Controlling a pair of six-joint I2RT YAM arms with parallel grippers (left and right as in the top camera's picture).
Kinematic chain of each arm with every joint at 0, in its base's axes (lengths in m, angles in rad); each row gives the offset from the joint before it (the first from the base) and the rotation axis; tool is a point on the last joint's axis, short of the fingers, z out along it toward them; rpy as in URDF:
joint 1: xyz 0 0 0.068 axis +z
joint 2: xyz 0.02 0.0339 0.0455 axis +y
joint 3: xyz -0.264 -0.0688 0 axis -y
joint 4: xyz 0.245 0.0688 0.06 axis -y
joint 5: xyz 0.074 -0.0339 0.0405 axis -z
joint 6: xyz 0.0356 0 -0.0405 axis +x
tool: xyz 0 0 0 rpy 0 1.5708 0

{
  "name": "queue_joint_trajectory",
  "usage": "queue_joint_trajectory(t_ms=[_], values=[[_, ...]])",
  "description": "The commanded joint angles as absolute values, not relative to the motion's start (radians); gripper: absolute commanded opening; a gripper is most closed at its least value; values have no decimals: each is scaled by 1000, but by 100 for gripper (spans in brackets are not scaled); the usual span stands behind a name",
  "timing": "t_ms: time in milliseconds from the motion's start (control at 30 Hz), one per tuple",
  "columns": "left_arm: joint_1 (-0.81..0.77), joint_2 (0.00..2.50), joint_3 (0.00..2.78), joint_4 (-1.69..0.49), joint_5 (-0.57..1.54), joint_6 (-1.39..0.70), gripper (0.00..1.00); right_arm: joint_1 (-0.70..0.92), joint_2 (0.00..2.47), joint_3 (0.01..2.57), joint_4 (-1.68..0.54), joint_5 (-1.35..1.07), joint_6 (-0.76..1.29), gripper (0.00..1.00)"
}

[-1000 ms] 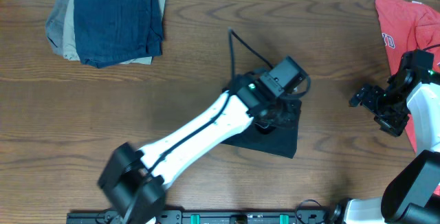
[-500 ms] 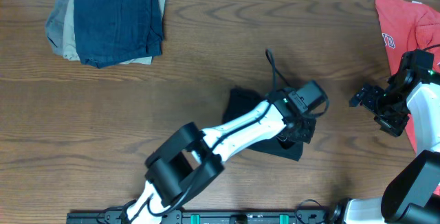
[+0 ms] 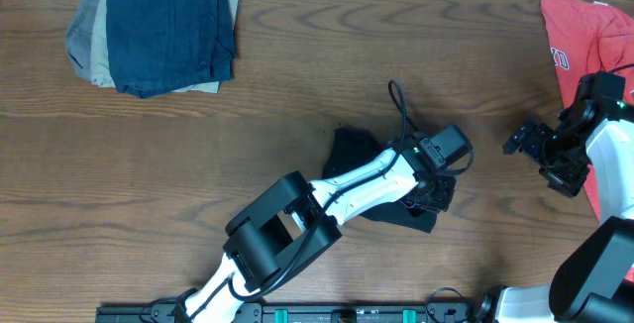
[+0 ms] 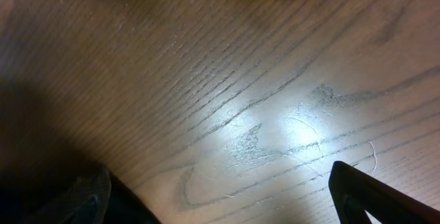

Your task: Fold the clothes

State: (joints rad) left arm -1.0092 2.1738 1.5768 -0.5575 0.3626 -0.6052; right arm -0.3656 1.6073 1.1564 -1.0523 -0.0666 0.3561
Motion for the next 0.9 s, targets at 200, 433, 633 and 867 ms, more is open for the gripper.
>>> queue_joint_trajectory(t_ms=[200,433,633,867], values=[[-1011,2080,1600,-645,350,-603,30,-371,1601,1163,-1050,-63,366,99],[-1011,1934,1600,-647,352,-603,49,-371,1601,1163,-1050,-63,366,99],[-1009,1849,1600,-648,355,-603,53,-371,1601,1163,-1051,-63,366,99],[-886,1830,1598,-777,275,-597,36,-371,1601,1163,-1050,-63,366,99]])
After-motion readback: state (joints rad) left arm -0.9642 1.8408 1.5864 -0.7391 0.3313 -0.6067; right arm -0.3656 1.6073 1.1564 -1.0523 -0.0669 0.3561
